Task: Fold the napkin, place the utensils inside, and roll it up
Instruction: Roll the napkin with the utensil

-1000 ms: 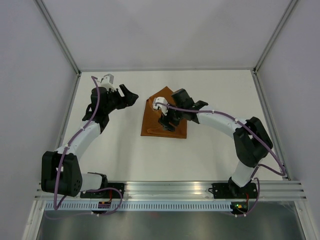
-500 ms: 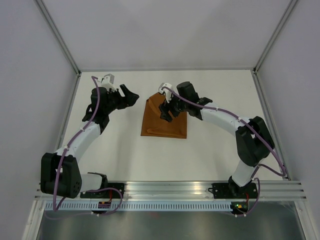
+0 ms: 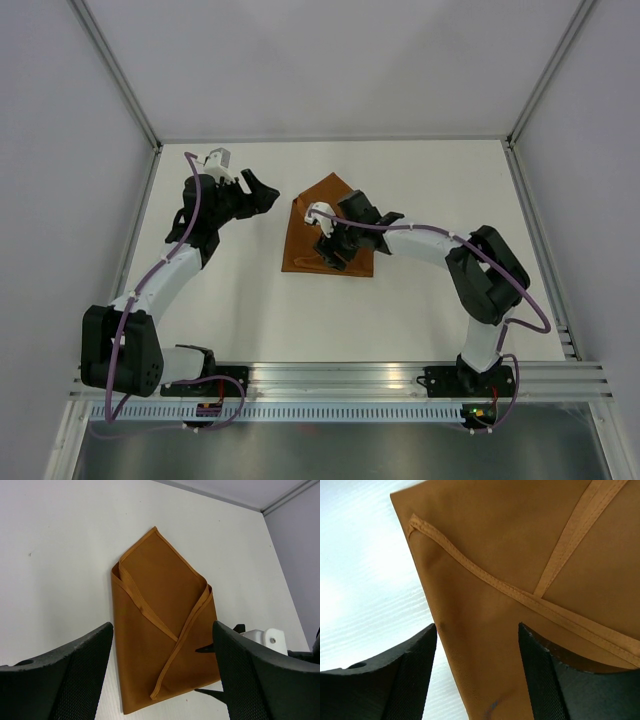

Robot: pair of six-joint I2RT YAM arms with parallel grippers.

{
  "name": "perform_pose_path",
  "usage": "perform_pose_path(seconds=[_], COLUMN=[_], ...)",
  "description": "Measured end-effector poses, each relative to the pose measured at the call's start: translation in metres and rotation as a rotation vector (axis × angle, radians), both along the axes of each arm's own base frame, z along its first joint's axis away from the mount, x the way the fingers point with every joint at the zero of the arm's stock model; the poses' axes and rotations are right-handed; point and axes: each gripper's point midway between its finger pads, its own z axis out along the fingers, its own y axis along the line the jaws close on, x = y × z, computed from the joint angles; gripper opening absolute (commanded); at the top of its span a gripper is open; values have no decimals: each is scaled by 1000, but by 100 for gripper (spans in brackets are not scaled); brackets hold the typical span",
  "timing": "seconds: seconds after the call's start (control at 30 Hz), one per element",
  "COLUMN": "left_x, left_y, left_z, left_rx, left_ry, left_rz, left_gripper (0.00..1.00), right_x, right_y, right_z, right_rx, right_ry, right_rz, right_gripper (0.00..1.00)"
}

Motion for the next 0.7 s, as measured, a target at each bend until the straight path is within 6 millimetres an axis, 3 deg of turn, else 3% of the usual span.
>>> perform_pose_path(seconds=[0.7], left_x=[1], left_y=[-1], left_z=[-4], left_rx=[5], left_ry=[9], left_rz=[0], left_gripper=[84], right_x=[-33], right_y=[-6], right_z=[-32], right_rx=[-172], right_ry=[-56], right_rz=[140], right_gripper=[60])
